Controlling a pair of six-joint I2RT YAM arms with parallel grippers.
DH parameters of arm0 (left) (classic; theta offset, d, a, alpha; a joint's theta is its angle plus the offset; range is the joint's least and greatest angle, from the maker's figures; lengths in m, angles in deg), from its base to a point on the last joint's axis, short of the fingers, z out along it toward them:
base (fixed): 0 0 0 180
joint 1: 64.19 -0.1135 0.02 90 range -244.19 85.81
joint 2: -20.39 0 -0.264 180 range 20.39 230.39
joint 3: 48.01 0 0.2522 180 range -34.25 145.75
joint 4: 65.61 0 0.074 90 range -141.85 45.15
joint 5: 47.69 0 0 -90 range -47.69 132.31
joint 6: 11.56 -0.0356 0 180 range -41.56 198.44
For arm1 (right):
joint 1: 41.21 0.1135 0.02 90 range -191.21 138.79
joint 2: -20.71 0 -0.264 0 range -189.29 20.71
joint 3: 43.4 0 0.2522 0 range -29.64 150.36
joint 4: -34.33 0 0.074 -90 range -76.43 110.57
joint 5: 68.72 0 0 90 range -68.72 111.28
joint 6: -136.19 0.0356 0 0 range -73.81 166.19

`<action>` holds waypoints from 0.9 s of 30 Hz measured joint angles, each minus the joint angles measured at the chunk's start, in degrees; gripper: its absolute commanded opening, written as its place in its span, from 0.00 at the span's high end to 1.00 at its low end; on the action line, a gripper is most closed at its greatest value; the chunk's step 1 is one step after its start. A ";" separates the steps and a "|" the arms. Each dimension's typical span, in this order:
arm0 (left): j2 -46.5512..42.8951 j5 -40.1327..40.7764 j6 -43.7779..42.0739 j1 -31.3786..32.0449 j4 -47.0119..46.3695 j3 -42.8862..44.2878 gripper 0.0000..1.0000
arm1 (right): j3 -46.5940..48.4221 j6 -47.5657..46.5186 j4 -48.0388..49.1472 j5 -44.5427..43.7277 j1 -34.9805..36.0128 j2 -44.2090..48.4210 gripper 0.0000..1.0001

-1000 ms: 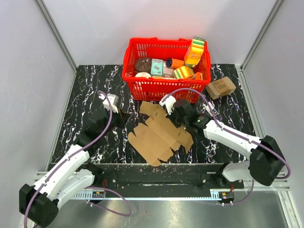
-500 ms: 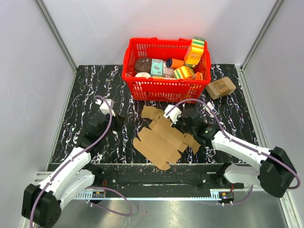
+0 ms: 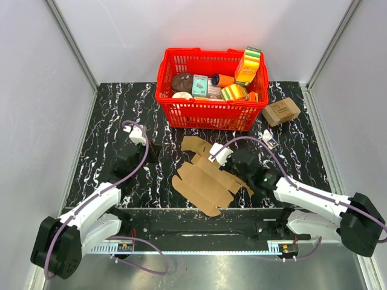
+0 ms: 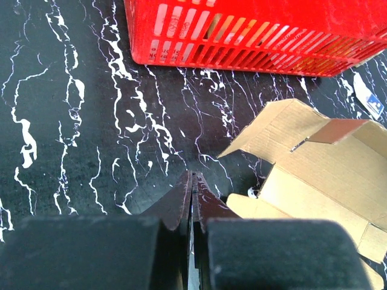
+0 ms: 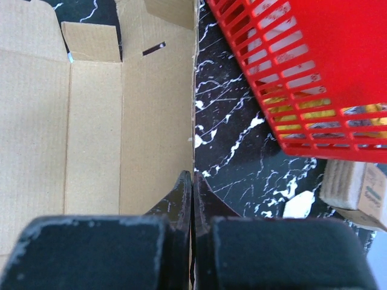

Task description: Fold the paper box

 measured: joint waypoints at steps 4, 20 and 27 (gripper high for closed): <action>2.82 0.11 0.15 -1.01 -3.45 0.00 1.00 | -1.11 -2.38 3.50 -5.22 2.91 -0.76 1.00; 18.91 -7.10 0.68 -7.19 -19.32 0.70 0.87 | -7.50 -11.45 16.39 -21.88 13.22 -3.72 1.00; 29.24 -15.23 1.70 -8.44 -23.82 5.86 0.64 | -8.39 -11.52 16.59 -21.59 14.51 -2.21 1.00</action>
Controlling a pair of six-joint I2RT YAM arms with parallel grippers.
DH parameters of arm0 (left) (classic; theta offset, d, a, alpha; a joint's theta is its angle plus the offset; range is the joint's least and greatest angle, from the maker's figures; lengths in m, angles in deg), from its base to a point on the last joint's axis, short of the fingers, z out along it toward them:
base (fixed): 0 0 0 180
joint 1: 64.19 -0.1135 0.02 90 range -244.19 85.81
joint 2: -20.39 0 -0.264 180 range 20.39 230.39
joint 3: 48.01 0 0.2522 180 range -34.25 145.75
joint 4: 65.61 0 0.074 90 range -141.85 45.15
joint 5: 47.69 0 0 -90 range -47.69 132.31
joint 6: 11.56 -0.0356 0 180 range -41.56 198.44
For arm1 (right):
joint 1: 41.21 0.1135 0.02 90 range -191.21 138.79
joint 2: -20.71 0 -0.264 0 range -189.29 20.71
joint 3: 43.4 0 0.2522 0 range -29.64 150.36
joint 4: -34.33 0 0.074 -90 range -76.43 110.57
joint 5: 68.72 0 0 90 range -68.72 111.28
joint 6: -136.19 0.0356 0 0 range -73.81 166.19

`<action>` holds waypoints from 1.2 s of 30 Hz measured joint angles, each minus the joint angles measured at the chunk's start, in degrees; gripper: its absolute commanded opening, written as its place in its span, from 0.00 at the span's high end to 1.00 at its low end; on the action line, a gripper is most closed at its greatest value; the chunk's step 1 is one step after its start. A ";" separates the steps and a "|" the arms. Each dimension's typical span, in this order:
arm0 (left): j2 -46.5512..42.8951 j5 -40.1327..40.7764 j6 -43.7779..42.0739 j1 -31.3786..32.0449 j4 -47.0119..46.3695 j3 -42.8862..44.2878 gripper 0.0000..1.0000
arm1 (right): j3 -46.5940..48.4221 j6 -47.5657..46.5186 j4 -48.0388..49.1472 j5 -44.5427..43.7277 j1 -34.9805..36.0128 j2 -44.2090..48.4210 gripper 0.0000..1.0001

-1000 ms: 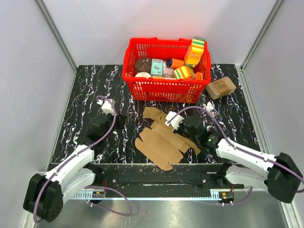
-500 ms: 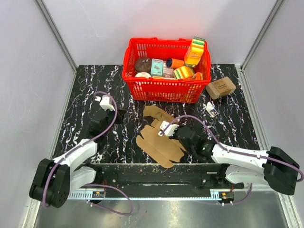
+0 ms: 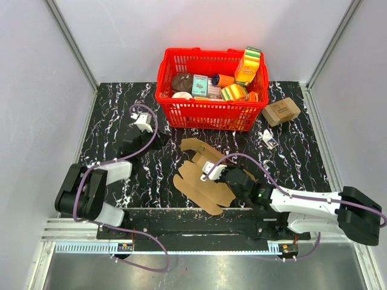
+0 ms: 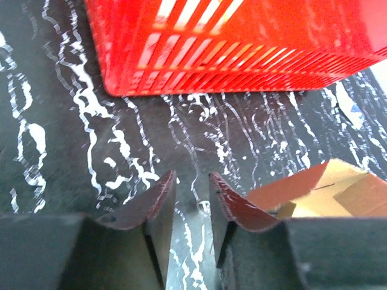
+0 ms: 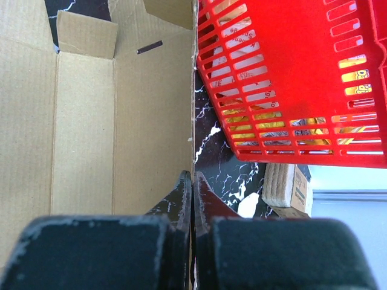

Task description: Fold the paper box

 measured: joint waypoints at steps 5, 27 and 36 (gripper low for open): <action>6.16 -4.37 0.83 -0.04 -2.40 5.07 0.60 | -0.26 -0.02 0.02 0.20 0.35 1.44 1.00; 20.98 -13.27 -1.57 5.77 0.07 18.25 0.60 | -0.26 1.70 -0.37 3.32 1.07 1.20 1.00; 20.96 -13.68 -4.59 7.52 2.49 18.12 0.64 | -0.39 3.21 0.92 2.73 1.11 -0.63 1.00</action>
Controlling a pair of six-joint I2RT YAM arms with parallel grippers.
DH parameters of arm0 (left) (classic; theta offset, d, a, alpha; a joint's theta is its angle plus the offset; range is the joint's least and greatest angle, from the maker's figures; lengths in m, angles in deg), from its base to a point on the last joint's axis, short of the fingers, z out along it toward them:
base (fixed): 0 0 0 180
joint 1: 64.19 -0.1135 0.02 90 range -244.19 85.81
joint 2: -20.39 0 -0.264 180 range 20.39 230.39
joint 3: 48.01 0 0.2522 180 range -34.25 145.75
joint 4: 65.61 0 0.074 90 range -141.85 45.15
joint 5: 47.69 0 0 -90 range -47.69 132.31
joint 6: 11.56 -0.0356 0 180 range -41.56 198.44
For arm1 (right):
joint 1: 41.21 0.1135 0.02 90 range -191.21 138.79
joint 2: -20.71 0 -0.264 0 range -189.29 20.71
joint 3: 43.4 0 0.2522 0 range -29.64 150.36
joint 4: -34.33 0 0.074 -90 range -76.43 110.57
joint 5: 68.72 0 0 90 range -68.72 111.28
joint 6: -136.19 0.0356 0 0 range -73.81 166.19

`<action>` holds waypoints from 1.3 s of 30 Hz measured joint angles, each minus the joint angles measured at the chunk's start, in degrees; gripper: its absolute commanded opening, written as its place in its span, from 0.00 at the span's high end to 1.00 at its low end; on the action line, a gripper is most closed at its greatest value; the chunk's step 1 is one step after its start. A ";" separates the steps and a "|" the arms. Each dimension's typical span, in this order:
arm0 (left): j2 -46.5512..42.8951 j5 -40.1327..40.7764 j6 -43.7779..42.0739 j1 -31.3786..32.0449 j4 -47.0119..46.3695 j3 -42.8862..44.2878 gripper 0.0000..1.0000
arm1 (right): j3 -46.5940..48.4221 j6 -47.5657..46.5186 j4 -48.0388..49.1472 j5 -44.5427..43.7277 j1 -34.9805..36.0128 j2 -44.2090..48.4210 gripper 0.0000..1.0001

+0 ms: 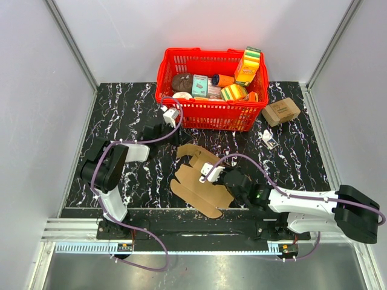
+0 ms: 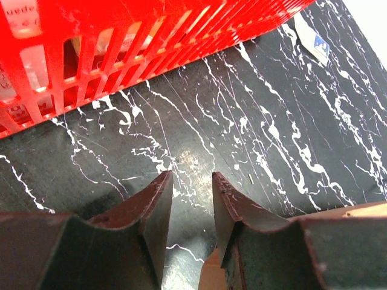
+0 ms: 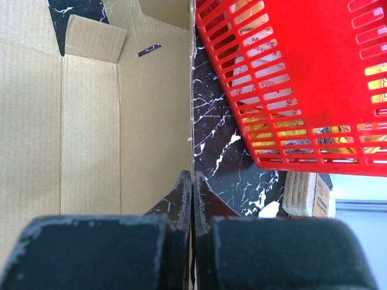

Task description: Fold the paper box

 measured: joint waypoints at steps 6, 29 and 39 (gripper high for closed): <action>-0.02 -0.39 -1.27 0.11 2.91 -0.09 0.66 | -0.15 1.03 1.29 -2.16 0.04 -1.25 1.00; -6.99 -4.33 -2.62 2.16 1.07 -8.74 0.66 | -1.29 2.69 2.56 -4.37 0.11 -1.97 1.00; -7.78 -7.13 -0.70 2.47 -4.92 -13.90 0.59 | -1.29 2.51 2.91 -4.35 0.11 -2.91 1.00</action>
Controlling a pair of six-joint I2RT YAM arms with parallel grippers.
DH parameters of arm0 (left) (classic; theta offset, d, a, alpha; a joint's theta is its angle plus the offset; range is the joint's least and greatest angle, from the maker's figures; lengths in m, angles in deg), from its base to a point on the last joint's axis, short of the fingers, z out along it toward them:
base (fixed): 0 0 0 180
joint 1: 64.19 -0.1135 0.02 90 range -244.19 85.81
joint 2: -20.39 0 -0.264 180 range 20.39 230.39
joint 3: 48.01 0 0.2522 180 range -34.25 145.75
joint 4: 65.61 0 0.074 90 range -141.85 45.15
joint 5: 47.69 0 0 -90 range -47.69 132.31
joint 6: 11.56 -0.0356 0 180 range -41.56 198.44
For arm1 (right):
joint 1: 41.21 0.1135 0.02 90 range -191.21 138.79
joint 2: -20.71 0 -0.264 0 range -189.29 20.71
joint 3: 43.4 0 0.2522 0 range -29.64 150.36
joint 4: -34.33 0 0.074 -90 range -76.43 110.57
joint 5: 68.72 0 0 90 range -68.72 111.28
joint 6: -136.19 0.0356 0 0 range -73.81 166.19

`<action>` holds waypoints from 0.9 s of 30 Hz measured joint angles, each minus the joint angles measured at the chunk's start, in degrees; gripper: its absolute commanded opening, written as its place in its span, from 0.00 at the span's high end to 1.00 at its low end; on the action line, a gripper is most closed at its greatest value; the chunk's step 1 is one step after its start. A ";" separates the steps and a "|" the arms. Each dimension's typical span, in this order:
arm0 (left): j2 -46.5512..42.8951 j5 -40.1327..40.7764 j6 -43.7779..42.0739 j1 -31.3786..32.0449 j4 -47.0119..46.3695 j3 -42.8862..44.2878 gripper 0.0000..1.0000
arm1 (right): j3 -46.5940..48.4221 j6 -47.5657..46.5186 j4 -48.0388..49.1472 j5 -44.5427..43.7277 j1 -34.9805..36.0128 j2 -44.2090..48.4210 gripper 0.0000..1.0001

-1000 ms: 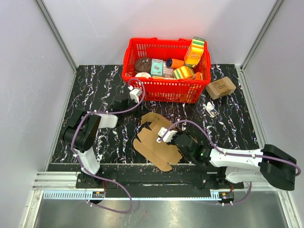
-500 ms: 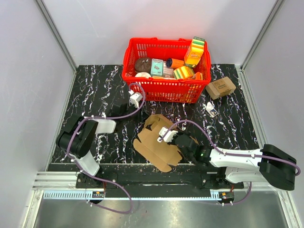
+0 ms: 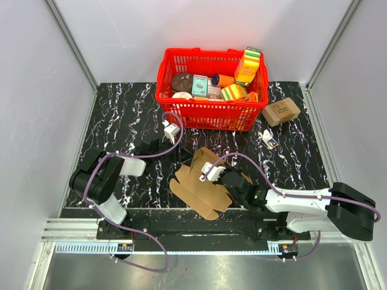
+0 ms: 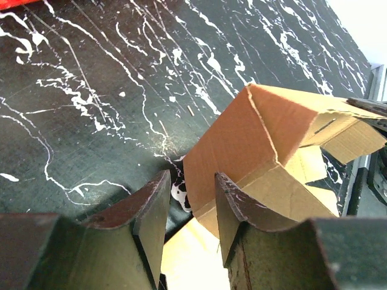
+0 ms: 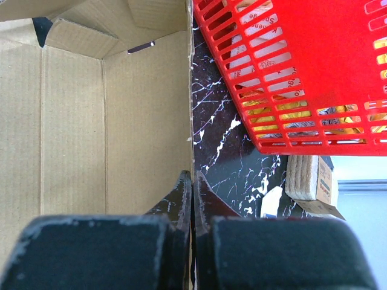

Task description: Fold the paper box

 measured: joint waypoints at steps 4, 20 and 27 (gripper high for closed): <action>0.00 -1.55 0.20 0.00 -1.92 -0.07 0.57 | 0.00 -0.13 0.13 0.02 0.00 -0.55 1.00; -2.89 -4.74 0.04 0.07 -3.28 -1.05 0.51 | 0.00 -0.31 0.50 0.02 0.00 -1.05 1.00; -3.76 -5.42 -1.97 0.11 -1.84 -1.03 0.50 | 0.00 -0.33 0.50 0.07 0.00 -1.07 1.00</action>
